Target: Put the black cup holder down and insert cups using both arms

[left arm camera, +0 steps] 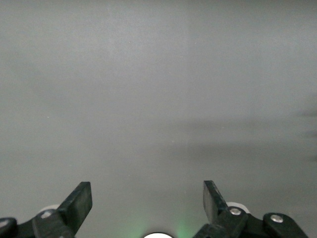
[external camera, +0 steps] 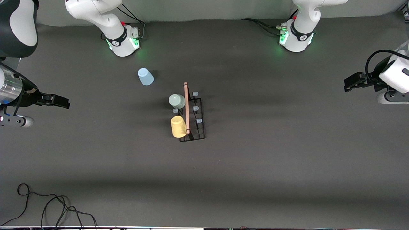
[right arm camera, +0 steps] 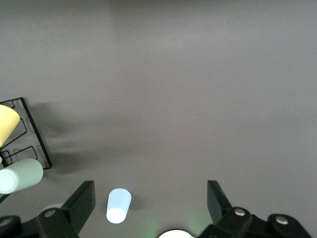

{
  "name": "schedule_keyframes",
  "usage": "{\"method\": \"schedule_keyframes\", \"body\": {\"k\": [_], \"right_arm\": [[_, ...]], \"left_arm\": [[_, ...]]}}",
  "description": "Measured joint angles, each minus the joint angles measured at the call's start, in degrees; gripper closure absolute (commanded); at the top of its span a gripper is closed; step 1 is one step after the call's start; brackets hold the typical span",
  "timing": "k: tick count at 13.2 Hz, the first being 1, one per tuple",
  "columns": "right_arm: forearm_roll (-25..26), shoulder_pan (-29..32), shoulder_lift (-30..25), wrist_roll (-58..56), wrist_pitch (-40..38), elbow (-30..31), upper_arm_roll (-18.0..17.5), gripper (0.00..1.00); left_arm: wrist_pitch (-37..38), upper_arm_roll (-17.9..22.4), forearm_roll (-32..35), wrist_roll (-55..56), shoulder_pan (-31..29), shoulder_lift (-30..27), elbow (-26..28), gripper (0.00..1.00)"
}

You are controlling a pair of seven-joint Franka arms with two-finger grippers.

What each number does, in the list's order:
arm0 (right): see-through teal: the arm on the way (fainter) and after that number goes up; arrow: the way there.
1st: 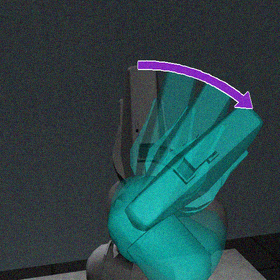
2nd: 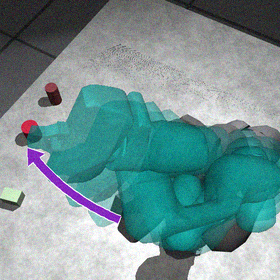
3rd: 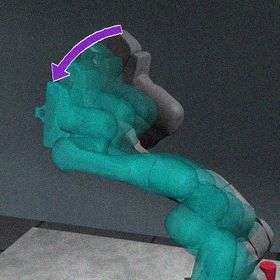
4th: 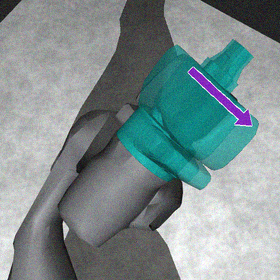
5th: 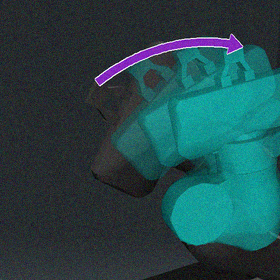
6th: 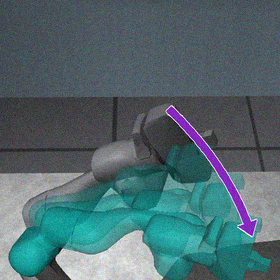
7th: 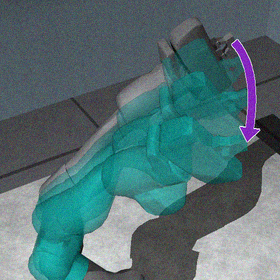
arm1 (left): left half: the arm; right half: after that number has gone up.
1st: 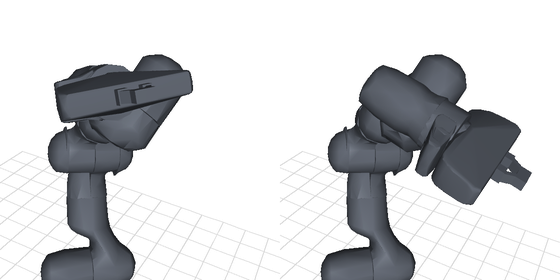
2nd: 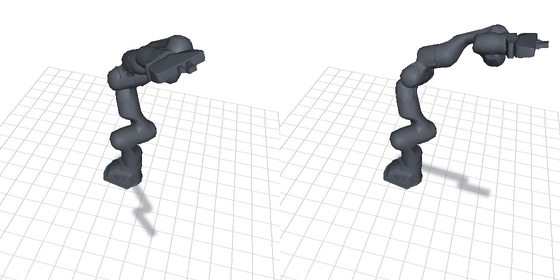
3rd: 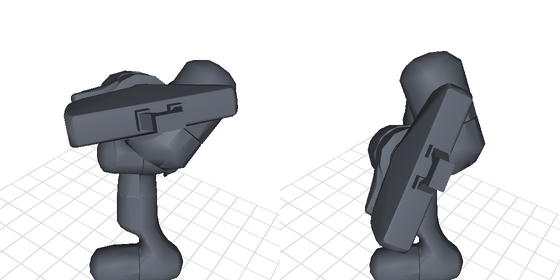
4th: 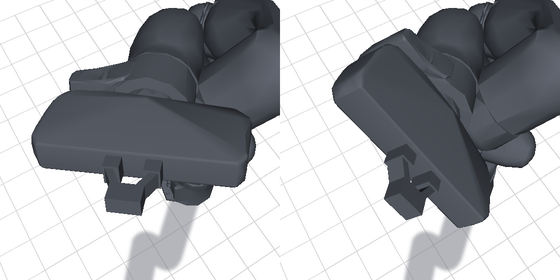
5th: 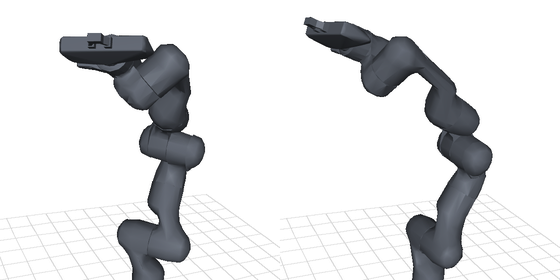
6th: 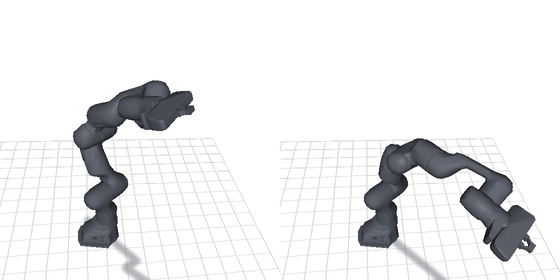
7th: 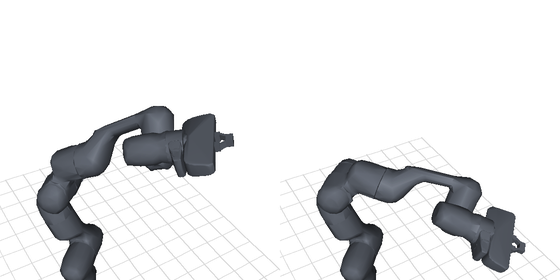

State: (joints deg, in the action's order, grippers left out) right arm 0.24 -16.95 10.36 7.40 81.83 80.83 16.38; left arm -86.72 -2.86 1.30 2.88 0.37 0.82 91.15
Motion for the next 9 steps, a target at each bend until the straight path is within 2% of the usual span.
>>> {"method": "schedule_keyframes", "body": {"k": [1,2,3,6,9], "right_arm": [[0.3,4.1,-1.1,-0.4,0.0,0.8,-4.2,0.0],[0.4,7.3,-2.2,-2.1,0.1,2.0,-6.9,0.0],[0.4,9.3,-3.5,-4.3,0.5,3.5,-8.0,0.0],[0.4,13.0,-7.4,-6.6,2.0,7.6,-9.3,0.0],[0.4,13.7,-9.3,-6.7,2.6,8.7,-9.9,0.0]], "left_arm": [[0.0,0.0,0.0,0.0,0.0,0.0,0.0,0.0],[0.0,0.0,0.0,0.0,0.0,0.0,0.0,0.0],[0.0,0.0,0.0,0.0,0.0,0.0,0.0,0.0],[0.0,0.0,0.0,0.0,0.0,0.0,0.0,0.0],[0.0,0.0,0.0,0.0,0.0,0.0,0.0,0.0]]}}
